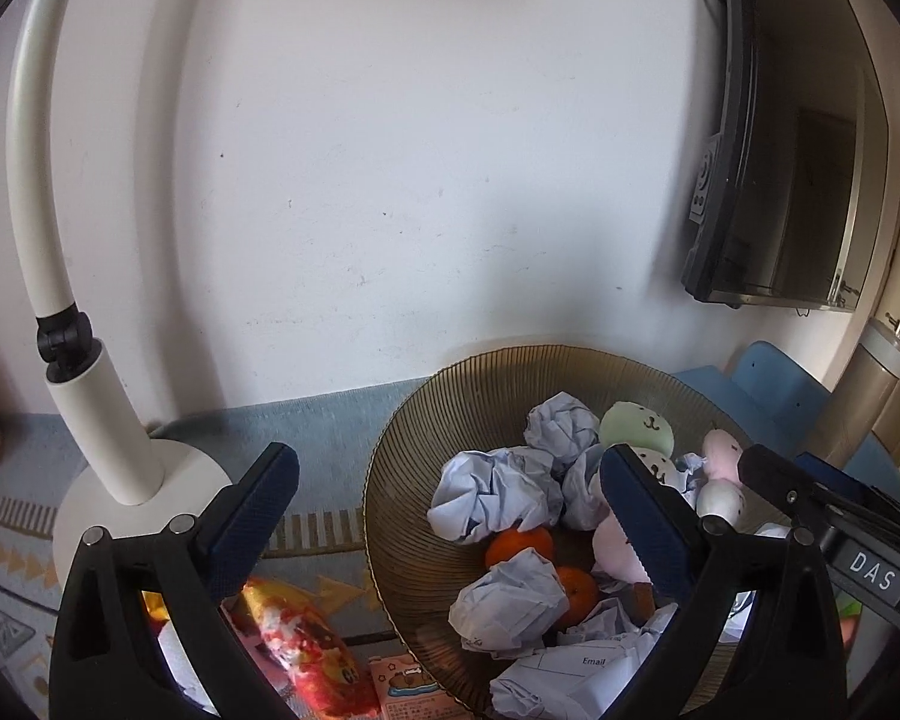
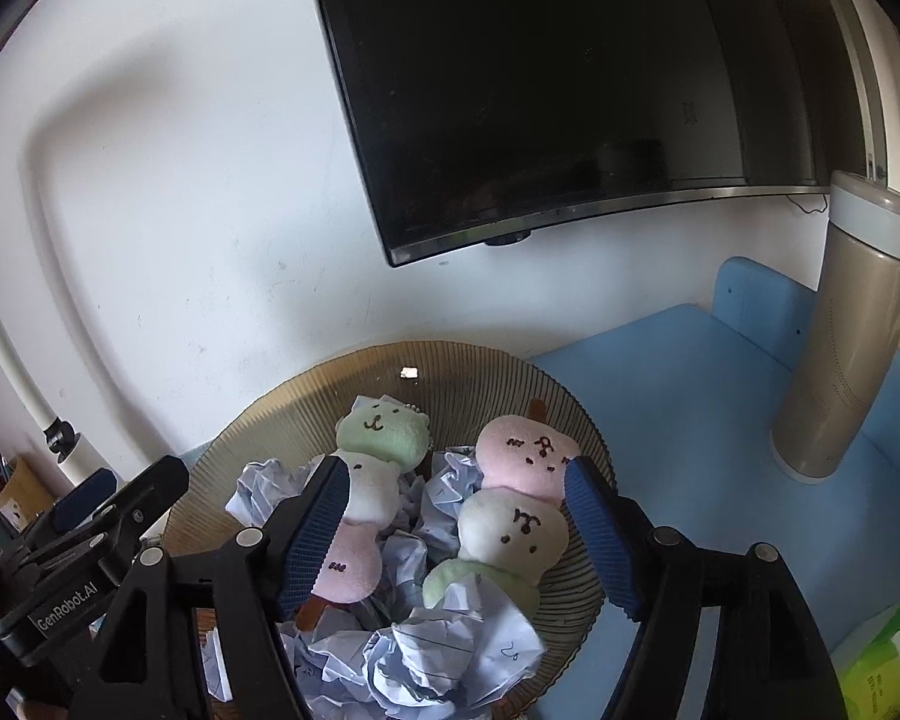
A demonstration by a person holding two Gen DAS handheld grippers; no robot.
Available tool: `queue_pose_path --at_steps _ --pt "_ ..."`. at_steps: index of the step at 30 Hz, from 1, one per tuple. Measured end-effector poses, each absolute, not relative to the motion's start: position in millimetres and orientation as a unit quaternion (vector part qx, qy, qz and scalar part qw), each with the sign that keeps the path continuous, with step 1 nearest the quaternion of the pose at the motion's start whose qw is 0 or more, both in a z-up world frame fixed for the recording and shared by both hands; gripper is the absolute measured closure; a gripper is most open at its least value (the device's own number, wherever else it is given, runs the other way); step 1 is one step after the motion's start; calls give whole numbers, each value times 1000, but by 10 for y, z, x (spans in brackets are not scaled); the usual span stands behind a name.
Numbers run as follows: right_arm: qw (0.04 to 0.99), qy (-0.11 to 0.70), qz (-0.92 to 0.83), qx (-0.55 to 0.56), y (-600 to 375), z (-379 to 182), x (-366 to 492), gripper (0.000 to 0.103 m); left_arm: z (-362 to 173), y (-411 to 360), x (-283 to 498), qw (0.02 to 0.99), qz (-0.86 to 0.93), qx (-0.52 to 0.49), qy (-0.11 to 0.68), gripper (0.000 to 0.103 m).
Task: Organize objects
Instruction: 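Open both tools to drop the paper balls into the bowl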
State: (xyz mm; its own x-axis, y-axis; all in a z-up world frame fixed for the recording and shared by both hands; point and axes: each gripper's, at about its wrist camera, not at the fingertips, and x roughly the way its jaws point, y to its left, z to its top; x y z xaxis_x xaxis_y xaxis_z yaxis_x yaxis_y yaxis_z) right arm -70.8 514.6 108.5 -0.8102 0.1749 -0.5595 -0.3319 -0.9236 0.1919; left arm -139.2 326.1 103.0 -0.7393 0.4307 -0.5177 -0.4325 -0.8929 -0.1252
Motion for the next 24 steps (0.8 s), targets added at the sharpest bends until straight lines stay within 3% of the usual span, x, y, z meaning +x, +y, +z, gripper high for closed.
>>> queue_pose_path --at_steps 5,8,24 --pt "135 135 942 -275 5110 1100 -687 29 1018 3283 -1382 235 932 -278 5 2" --pt "132 136 943 -273 5096 1096 -687 24 1020 3294 -1381 235 932 -277 9 2" --pt "134 128 945 -270 5049 1101 -709 23 1067 3204 -1381 226 935 -274 3 2"
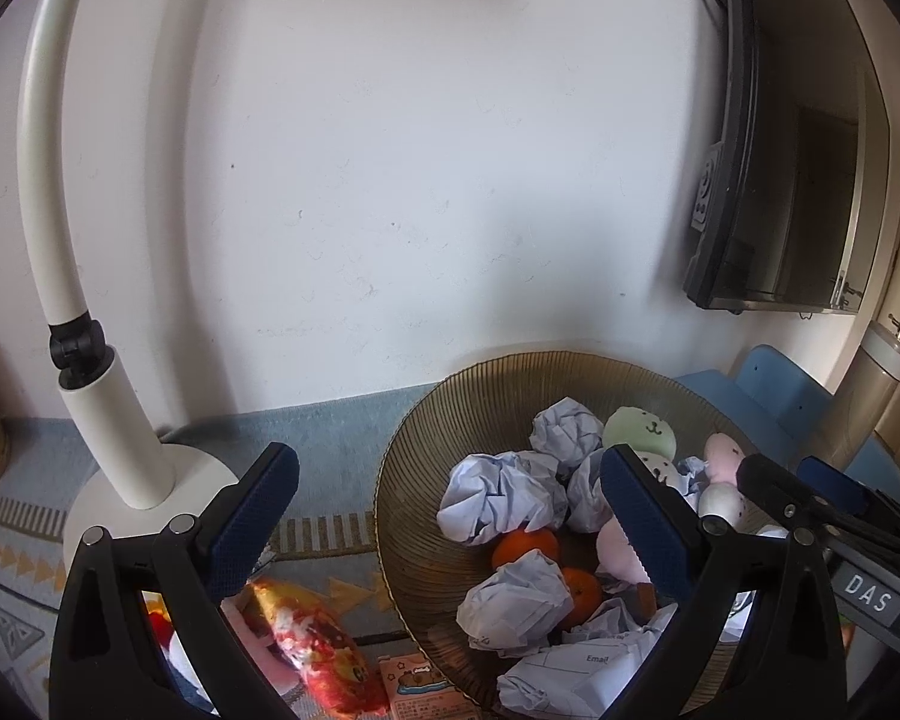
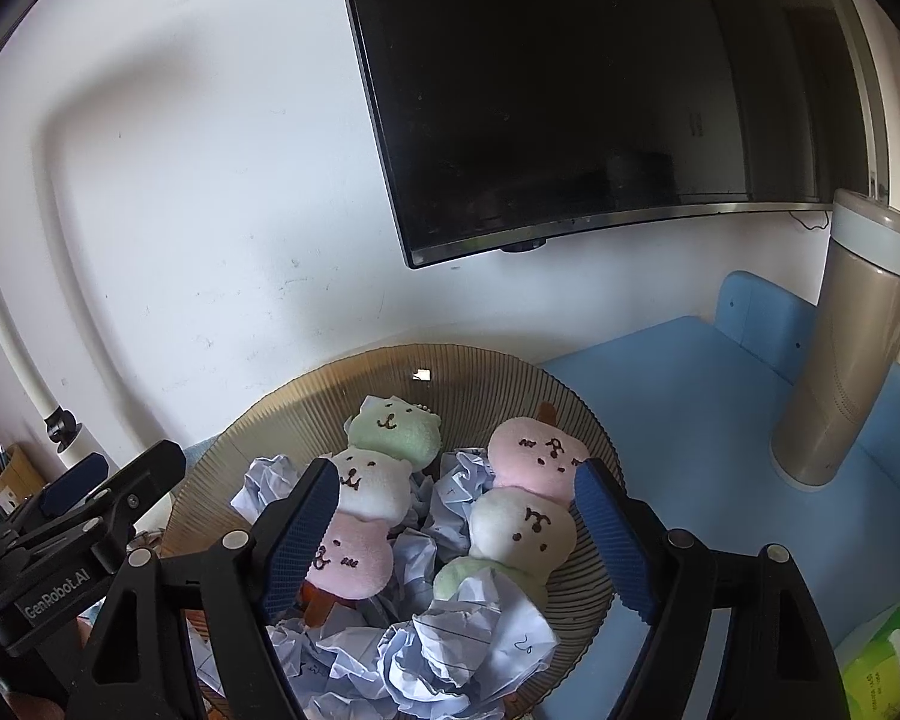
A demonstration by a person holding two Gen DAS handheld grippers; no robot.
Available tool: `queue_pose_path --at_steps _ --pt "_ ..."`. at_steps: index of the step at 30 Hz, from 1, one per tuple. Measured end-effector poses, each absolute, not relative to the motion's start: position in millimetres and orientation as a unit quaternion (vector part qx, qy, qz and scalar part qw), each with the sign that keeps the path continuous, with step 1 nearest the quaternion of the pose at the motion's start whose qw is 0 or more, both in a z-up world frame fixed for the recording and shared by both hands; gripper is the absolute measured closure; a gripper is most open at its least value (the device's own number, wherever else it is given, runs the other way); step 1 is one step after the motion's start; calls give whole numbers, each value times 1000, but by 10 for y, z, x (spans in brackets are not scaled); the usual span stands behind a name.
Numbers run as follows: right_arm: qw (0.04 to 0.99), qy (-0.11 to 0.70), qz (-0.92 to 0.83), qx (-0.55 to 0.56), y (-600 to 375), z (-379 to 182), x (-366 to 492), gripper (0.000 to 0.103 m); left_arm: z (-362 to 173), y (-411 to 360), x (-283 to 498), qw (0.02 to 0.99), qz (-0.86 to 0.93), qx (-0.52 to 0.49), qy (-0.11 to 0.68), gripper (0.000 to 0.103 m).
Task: Organize objects
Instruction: 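Open both tools to drop the paper balls into the bowl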
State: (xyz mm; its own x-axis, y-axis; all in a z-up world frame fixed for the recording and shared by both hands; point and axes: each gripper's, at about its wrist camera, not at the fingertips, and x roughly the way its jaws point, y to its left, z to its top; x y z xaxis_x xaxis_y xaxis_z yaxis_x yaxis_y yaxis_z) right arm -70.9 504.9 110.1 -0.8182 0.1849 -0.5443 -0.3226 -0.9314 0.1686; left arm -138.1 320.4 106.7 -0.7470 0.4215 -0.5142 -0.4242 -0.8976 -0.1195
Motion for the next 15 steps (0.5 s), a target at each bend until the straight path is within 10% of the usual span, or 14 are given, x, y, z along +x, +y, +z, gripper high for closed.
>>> queue_pose_path --at_steps 15 --pt "154 130 955 -218 5078 1226 -531 23 1316 2709 -1106 200 942 -267 -23 2"
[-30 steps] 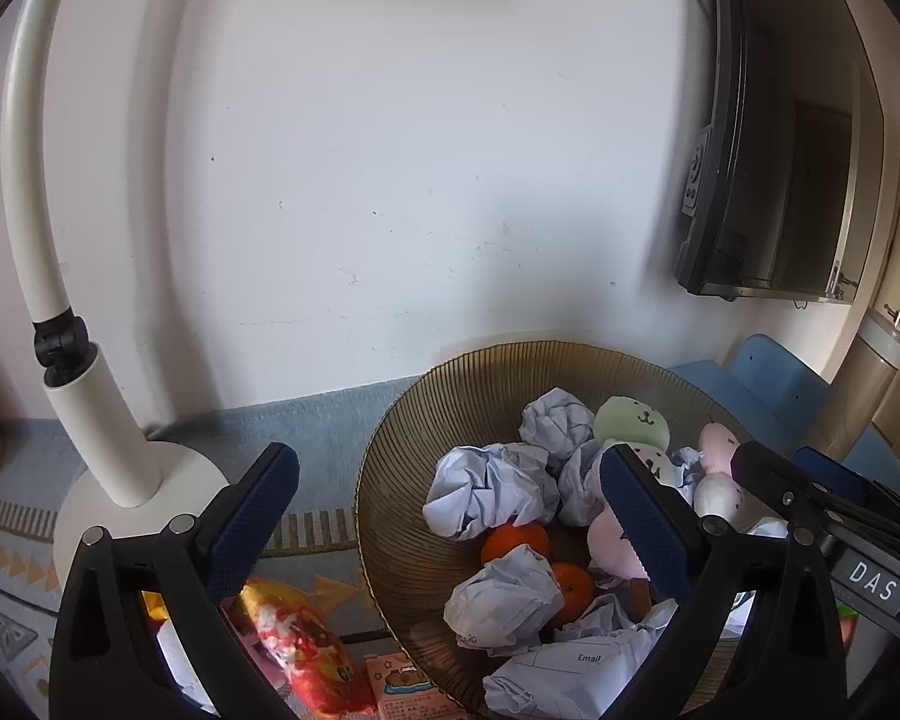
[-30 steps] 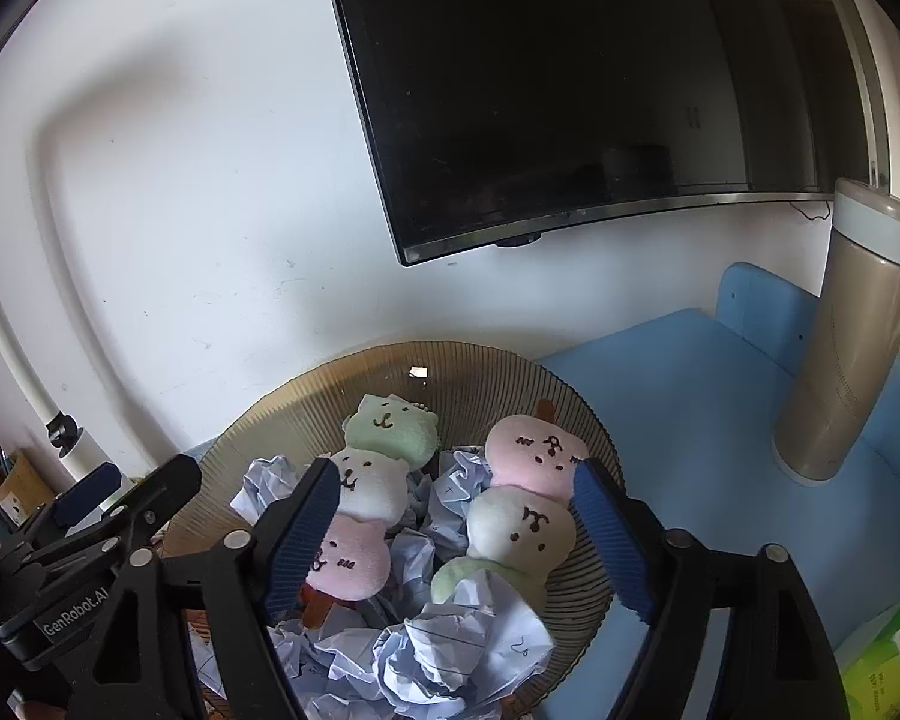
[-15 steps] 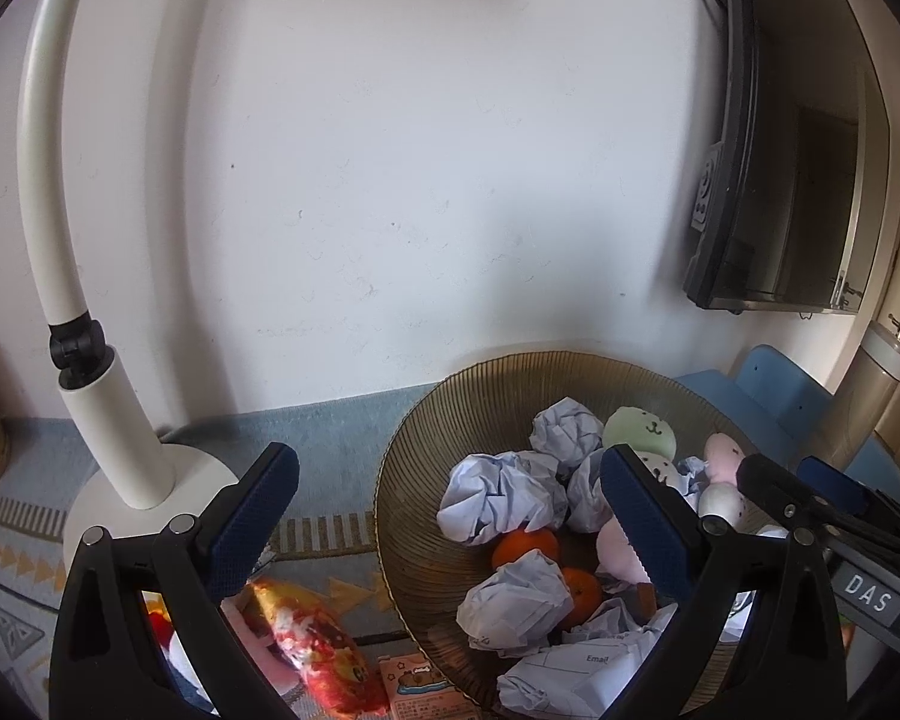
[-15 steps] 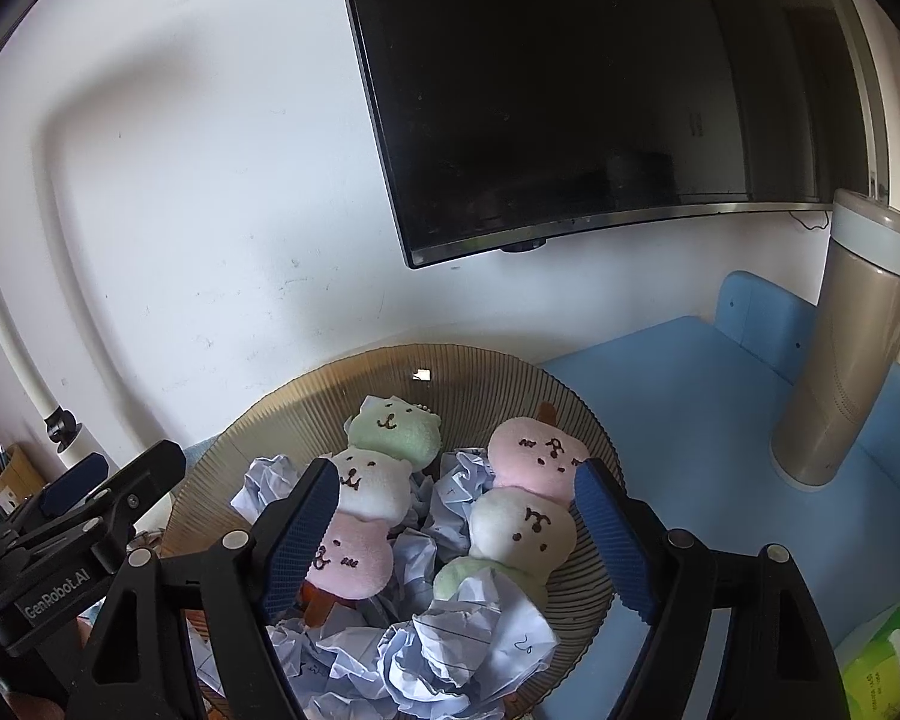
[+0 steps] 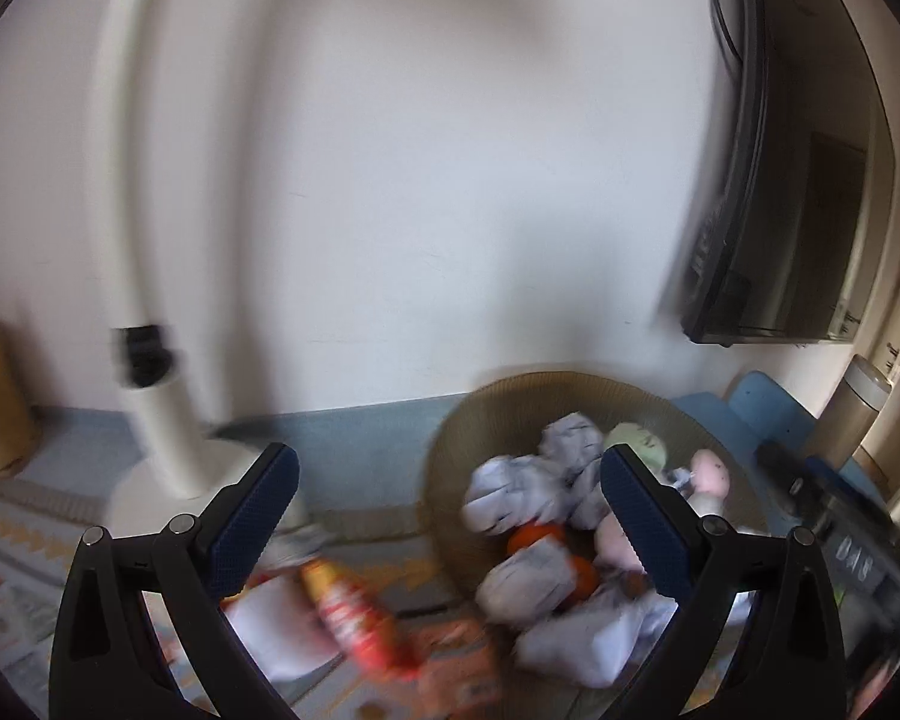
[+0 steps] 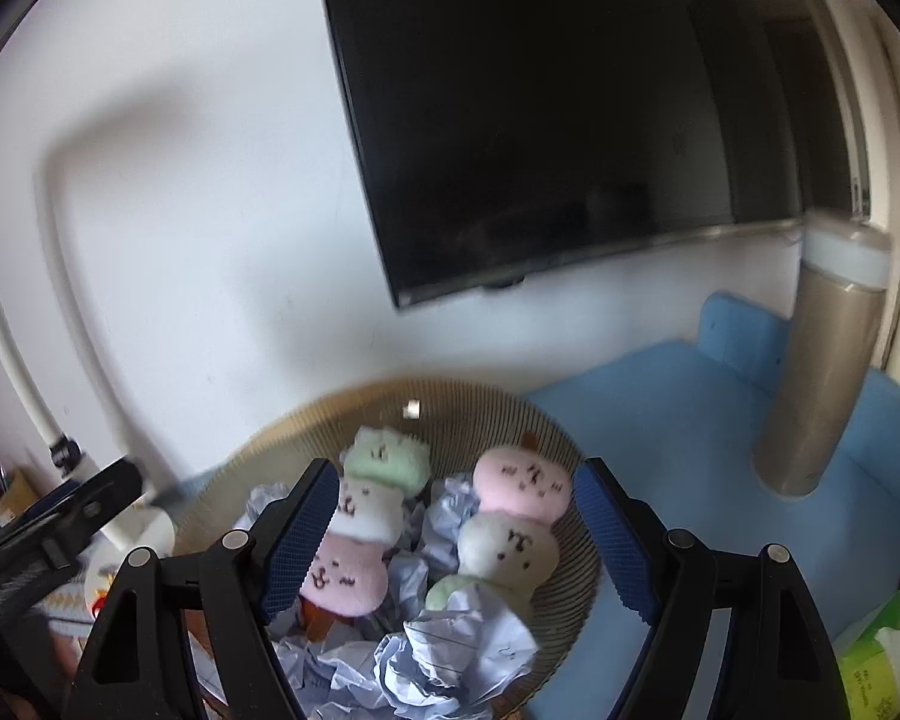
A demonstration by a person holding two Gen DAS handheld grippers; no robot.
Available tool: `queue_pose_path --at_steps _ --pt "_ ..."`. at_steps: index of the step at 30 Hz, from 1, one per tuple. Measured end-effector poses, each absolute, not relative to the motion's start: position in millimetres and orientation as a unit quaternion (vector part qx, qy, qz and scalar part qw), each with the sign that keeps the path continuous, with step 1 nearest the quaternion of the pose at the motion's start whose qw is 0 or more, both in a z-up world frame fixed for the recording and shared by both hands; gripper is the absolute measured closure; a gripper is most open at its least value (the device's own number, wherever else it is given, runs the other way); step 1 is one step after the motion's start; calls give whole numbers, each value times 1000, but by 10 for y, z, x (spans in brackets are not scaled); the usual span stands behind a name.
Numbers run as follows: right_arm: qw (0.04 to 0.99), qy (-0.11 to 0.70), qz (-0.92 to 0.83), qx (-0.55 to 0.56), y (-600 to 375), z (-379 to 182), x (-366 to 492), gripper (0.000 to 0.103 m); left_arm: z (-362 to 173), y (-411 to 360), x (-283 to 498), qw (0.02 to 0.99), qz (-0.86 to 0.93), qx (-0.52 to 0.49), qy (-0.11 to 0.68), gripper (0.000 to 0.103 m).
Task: Organize objects
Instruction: 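Move both tools back toward the lamp base and the juice box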
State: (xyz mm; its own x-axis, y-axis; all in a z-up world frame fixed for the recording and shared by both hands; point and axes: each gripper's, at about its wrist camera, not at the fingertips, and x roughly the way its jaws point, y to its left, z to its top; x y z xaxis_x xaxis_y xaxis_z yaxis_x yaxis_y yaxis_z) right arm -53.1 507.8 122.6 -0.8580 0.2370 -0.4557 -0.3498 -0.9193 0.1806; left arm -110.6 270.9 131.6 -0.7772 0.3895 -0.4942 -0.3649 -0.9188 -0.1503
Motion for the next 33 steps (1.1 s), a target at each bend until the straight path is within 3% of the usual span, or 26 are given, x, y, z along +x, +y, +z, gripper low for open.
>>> queue_pose_path --at_steps 4,8,13,17,23,27,32,33 --pt "133 118 969 -171 4960 1360 -356 16 1225 2283 -785 151 947 -283 16 2" --pt "78 132 972 -175 4746 1523 -240 15 1016 1824 -542 105 944 -310 43 2" --pt "-16 136 968 -212 4334 1556 67 13 579 1355 -425 78 927 -367 3 2" --pt "-61 135 949 -278 4036 1261 179 13 303 1202 -417 77 910 -406 -21 2" --pt "-75 166 900 -396 3802 639 -4 13 203 1301 -598 155 877 -455 -18 2" --pt "-77 144 876 -453 3640 446 -340 14 425 1478 -868 179 894 -410 36 3" --pt "-32 138 890 -433 3626 364 -607 15 480 1832 -1095 226 889 -381 111 4" --pt "-23 147 889 -433 3656 314 -686 20 425 1925 -1127 222 887 -380 139 4"
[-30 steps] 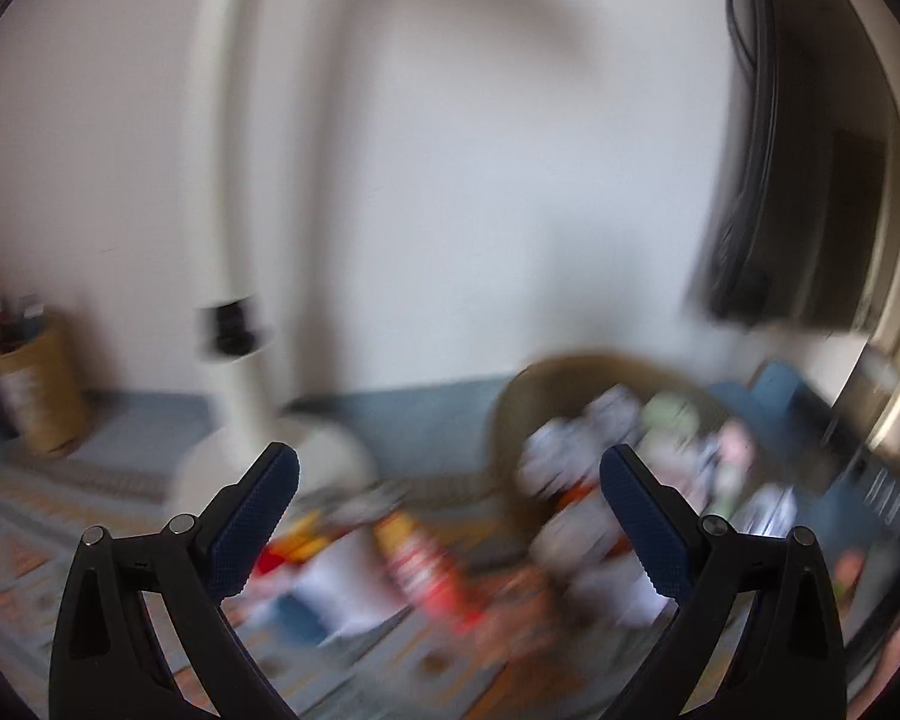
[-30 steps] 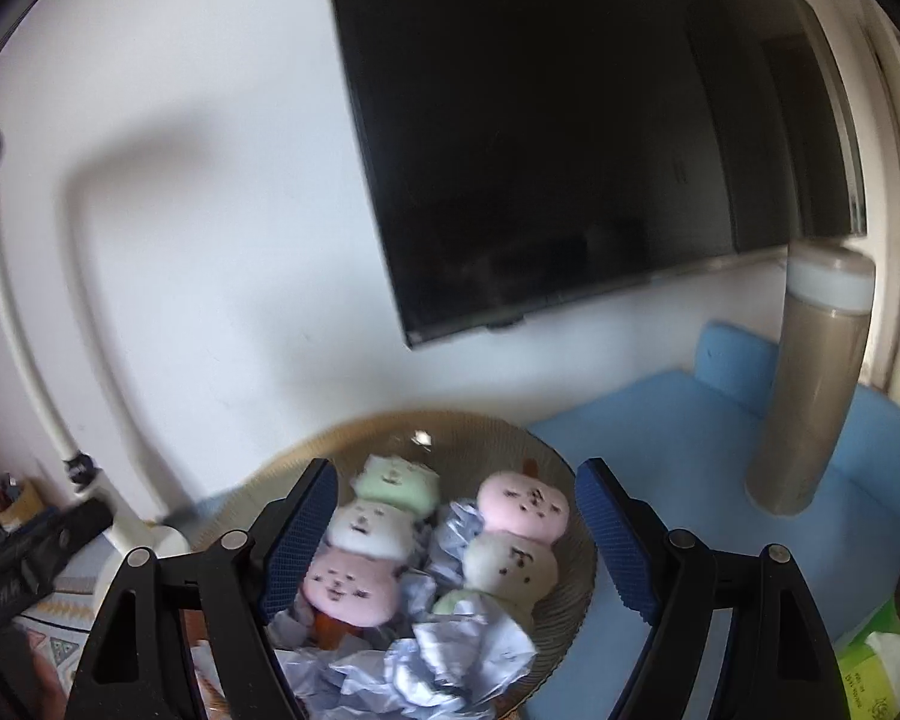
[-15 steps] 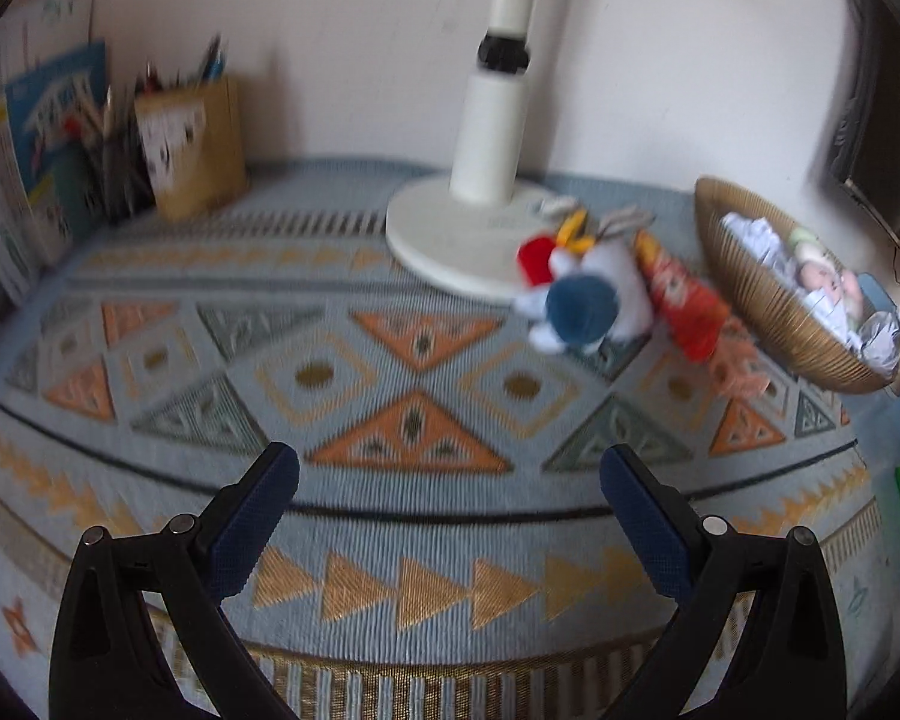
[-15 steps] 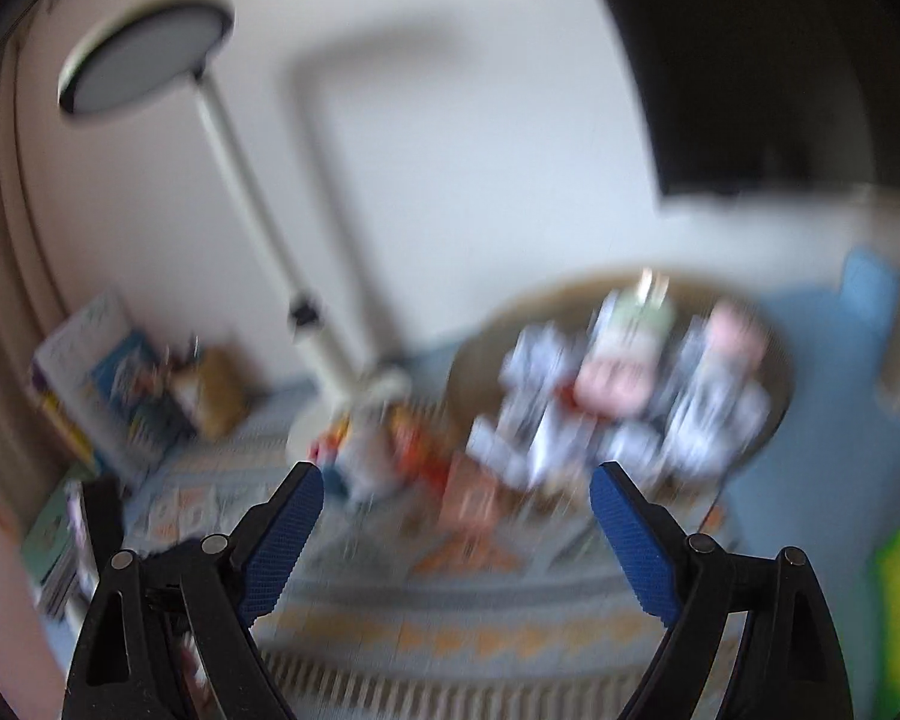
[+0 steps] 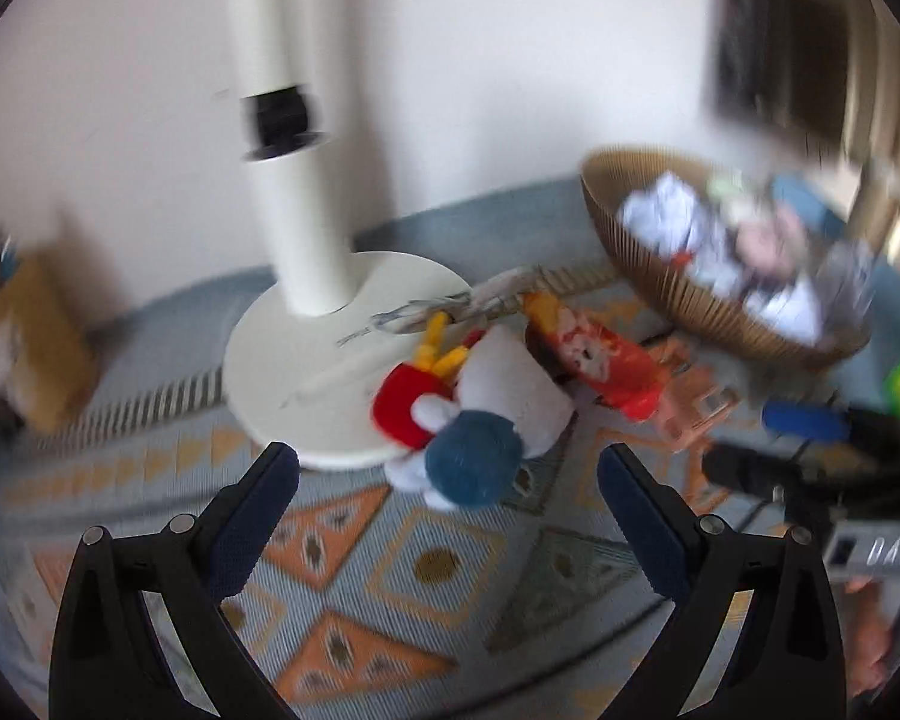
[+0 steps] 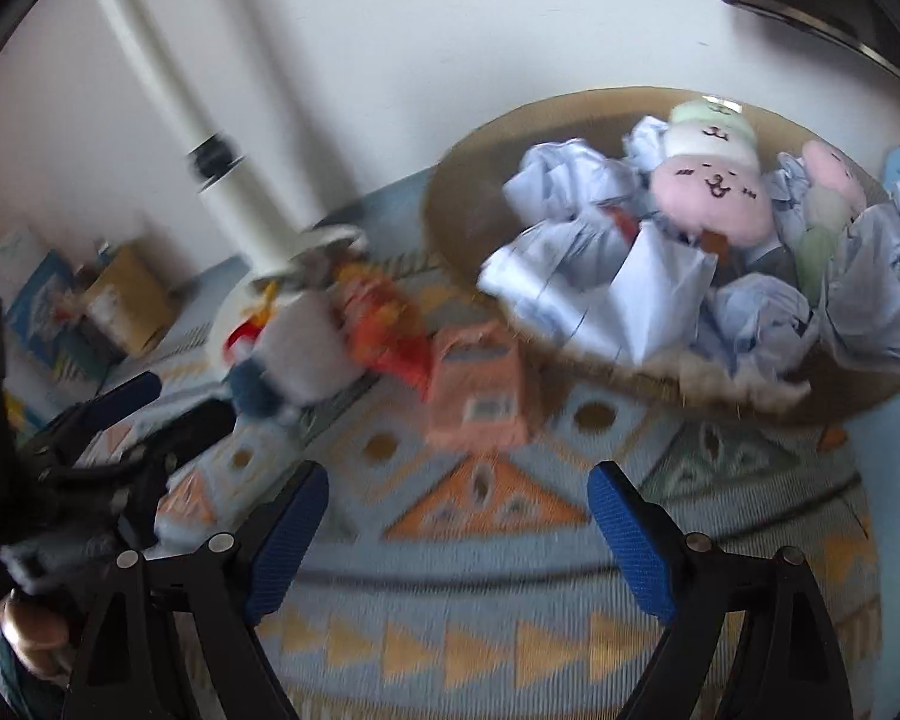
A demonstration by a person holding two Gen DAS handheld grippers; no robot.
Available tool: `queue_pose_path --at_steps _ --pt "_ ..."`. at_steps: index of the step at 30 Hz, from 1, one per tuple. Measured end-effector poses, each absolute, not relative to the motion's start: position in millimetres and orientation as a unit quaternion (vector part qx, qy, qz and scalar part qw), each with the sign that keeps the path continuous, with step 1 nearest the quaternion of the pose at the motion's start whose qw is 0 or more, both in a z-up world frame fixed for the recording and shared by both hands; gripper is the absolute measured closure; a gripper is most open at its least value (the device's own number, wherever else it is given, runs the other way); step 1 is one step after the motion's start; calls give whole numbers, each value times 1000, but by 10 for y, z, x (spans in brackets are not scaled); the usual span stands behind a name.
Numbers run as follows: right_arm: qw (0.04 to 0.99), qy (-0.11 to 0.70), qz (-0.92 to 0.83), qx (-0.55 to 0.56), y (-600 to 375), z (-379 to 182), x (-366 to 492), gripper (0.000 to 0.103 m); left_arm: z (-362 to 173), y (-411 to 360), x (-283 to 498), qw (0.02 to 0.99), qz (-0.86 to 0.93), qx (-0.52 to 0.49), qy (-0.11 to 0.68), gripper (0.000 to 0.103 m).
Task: Organize objects
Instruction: 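Move both tools back toward the lamp base and the juice box, then grasp the blue-white plush with the left tool while the right tool grasps the pink juice box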
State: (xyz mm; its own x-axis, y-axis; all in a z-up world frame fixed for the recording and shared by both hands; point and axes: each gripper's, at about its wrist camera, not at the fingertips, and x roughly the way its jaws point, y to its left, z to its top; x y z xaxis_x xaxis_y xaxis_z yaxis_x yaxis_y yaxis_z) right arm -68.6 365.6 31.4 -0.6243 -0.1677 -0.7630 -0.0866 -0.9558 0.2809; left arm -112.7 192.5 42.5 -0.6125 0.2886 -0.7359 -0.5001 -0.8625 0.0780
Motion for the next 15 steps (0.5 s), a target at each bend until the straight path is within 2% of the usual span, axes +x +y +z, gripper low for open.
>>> queue_pose_path --at_steps 1,2,5,6,7,8,9,10,11,15 --pt "21 -154 -885 439 3676 266 -751 29 370 1990 -1147 217 886 -378 160 6" --pt "24 -159 -881 445 3693 219 -807 33 322 2031 -1169 218 883 -378 170 12" --pt "18 -129 -890 436 3620 197 -916 38 229 2097 -1203 232 876 -385 174 26" --pt "17 -113 -892 437 3569 178 -954 45 207 2118 -1216 233 875 -386 174 34" --pt "15 -105 -893 438 3542 158 -973 49 217 2113 -1207 236 877 -381 174 37" --pt "5 -91 -897 432 3511 150 -977 52 228 2115 -1188 250 875 -377 172 51" --pt "0 -80 -898 432 3485 146 -981 59 242 2118 -1164 262 873 -377 166 58" --pt "-1 -73 -900 431 3471 152 -979 62 245 2107 -1149 260 872 -382 159 61" --pt "4 -71 -899 431 3467 152 -978 61 242 2099 -1128 257 873 -383 157 71" --pt "11 -76 -897 434 3501 154 -923 62 267 1987 -1023 261 874 -393 120 72"
